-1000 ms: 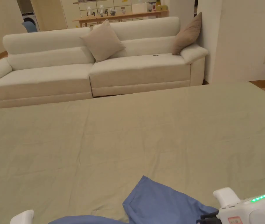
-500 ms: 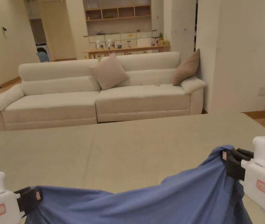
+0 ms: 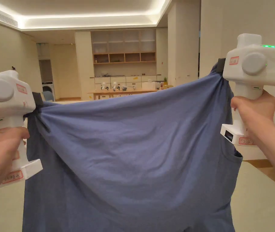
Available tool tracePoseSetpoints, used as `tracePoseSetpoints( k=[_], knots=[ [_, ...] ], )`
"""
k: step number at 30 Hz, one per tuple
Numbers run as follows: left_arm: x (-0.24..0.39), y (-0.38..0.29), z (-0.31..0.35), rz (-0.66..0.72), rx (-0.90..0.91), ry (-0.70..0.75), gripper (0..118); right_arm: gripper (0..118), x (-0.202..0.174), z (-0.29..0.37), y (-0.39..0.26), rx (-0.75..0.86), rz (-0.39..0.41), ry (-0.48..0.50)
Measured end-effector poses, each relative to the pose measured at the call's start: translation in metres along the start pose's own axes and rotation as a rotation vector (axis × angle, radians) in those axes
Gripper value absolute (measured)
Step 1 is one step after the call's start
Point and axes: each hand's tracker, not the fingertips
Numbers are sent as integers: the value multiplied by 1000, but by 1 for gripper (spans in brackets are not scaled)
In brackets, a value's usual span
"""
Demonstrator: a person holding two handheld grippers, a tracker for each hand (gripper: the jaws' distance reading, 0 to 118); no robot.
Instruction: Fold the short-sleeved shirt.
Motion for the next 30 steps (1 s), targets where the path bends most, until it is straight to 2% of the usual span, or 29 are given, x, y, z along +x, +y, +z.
tracePoseSetpoints(
  k=[2, 4, 5, 8, 15, 18, 19, 21, 22, 23, 24, 26, 27, 28, 30],
  knots=[
    [8, 16, -26, -29, 1, 19, 10, 3, -11, -18, 15, 32, -16, 11],
    [12, 27, -48, 40, 26, 2, 9, 3, -19, -41, 25, 38, -52, 11],
    [14, 31, -61, 81, 36, 2, 9, 3, -24, -54, 26, 33, -39, 1],
    [18, 39, -99, 73, 26, -15, 9, 3, -30, -84, 24, 43, -10, -13],
    [11, 12, -170, 2, 11, -25, 8, 3, -24, -131, -10, 13, 20, -22],
    [6, -26, -187, -27, -46, -37, 8, 3, -14, -140, -47, -53, -23, 7],
    [4, -44, -191, -69, -73, -26, 8, 3, -10, -140, -64, -94, -10, 22],
    [-2, -81, -199, -131, -138, 6, 7, 3, -6, -142, -100, -200, 105, 39],
    [-10, -101, -202, -102, -165, -6, 7, 3, -4, -139, -121, -227, 141, 27],
    [-17, -120, -205, -79, -217, -19, 7, 3, 1, -133, -142, -274, 152, 39],
    [-23, -139, -204, -50, -244, -10, 7, 3, 8, -125, -162, -289, 119, 105],
    [-39, -180, -194, -7, -284, -43, 7, 3, 15, -106, -203, -379, 124, 132],
    [-45, -198, -188, -25, -301, -40, 7, 3, 19, -94, -227, -397, 124, 139],
    [-50, -214, -180, -42, -343, -34, 7, 3, 20, -87, -246, -477, 170, 127],
    [-61, -244, -156, -30, -410, -58, 7, 3, 26, -59, -283, -536, 156, 113]
  ],
)
